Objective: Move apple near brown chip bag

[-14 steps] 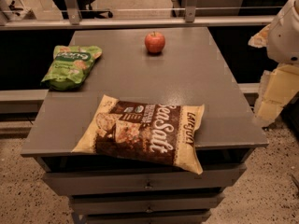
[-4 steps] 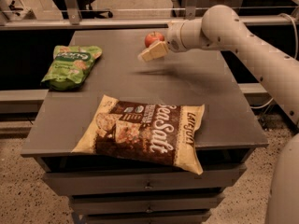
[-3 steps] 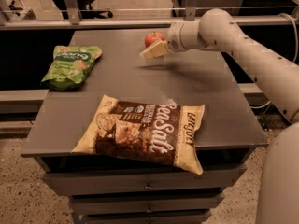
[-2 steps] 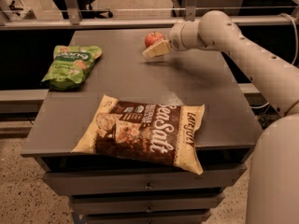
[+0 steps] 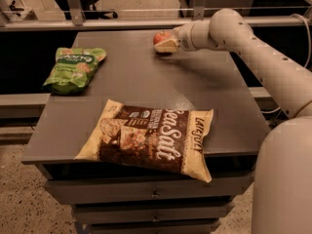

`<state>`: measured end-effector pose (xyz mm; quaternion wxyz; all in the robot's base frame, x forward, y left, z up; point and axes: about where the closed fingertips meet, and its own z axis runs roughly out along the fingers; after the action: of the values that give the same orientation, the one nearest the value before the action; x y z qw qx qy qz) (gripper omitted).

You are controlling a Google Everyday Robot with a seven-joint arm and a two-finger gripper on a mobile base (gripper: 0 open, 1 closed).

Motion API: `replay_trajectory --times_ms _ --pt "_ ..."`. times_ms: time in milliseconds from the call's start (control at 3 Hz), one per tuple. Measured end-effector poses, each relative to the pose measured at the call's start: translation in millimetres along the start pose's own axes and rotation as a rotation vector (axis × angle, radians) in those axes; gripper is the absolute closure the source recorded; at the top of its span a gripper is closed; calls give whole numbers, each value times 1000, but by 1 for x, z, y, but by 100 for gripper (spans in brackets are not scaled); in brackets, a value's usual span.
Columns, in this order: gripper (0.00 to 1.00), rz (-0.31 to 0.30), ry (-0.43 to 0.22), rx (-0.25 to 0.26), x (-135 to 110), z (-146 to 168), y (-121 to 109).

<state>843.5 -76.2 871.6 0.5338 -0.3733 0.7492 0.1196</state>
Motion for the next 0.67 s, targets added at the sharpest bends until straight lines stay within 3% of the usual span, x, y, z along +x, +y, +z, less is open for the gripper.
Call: replay_trajectory --times_ms 667 --pt "85 8 -5 -100 -3 -16 28"
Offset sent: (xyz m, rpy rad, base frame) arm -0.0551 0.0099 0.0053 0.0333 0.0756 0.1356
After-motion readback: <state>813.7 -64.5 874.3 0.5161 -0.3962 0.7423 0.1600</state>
